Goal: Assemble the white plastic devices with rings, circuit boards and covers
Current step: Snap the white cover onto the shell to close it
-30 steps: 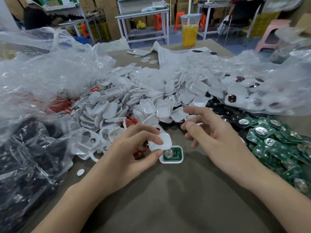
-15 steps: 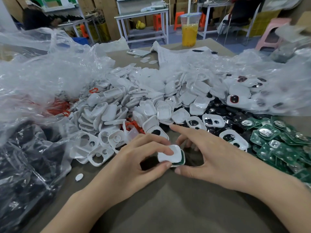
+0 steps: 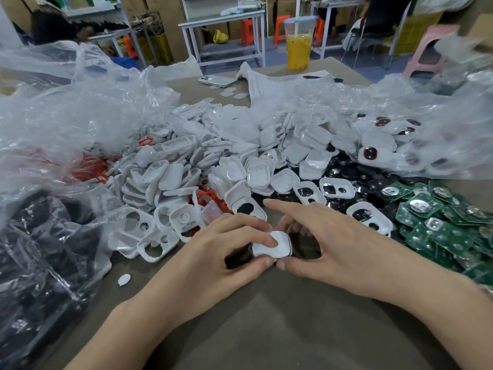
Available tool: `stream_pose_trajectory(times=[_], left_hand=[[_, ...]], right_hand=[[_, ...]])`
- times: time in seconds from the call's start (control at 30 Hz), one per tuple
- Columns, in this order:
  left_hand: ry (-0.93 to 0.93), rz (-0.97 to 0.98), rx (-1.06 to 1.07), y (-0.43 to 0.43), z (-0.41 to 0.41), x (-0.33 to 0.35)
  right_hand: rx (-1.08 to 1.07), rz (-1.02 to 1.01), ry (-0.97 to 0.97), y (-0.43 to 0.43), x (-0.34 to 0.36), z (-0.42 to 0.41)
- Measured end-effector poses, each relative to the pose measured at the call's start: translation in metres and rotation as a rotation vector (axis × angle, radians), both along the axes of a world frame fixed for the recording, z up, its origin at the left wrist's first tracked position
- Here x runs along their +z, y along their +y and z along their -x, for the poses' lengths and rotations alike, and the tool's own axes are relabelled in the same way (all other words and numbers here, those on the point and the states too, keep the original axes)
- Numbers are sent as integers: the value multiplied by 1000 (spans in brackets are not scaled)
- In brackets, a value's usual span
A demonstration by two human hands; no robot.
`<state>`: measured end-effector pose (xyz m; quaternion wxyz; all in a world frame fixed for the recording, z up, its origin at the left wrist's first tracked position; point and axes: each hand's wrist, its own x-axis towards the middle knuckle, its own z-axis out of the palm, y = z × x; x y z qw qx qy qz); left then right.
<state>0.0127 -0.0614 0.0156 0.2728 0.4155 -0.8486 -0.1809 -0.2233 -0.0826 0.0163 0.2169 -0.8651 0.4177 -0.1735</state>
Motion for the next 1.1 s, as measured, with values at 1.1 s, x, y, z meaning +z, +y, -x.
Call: stream_pose_trajectory(times=[1.1], left_hand=[[221,24,133,-3,0,3]], right_hand=[[43,0,0,-1,2,6]])
